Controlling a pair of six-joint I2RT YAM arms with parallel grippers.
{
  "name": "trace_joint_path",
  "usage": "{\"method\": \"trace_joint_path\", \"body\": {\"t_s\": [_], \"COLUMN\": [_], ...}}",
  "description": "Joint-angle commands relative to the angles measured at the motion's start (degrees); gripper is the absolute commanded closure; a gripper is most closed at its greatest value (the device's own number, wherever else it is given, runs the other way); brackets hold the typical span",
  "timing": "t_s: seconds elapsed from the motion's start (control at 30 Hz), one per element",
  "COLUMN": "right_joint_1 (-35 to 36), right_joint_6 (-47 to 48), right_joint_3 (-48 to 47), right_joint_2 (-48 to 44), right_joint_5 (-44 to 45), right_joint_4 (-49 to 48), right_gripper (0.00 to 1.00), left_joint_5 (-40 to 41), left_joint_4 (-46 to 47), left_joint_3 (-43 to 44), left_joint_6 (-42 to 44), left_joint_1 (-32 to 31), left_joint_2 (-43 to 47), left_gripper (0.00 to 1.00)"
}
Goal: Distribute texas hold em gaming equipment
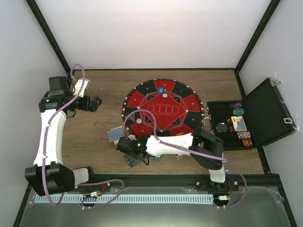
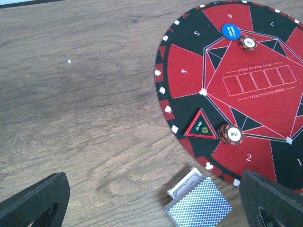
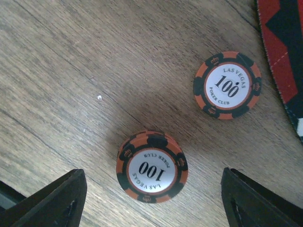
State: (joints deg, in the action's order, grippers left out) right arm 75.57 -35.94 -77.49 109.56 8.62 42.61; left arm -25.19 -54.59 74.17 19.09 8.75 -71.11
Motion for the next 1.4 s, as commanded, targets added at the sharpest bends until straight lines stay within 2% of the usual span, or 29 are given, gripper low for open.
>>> {"method": "trace_joint_path", "body": {"t_s": [0.0,0.83,1.37], "right_joint_1": [0.13,0.13,-0.22], "right_joint_6": [-0.63,0.61,0.96], "right_joint_3": [-0.15,-1.49,-2.92], "right_joint_2": [1.84,4.54,2.58], "right_joint_5": [-0.81,-0.12,0.9], "right_joint_4": [-1.58,-2.63,-0.72], "right_gripper": [0.22,0.5,0.75], "left_joint_5": [-0.96,-1.0,-1.34], "left_joint_4": [0.1,-0.08,-0.12], "left_joint_3": [1.06,1.24,1.5], "left_joint_6": [-0.35,-0.48,-0.7], "left_joint_1": [0.29,0.3,0.29], "left_joint_2": [1.25,1.39,1.24], "left_gripper": [0.0,0.0,0.0]}}
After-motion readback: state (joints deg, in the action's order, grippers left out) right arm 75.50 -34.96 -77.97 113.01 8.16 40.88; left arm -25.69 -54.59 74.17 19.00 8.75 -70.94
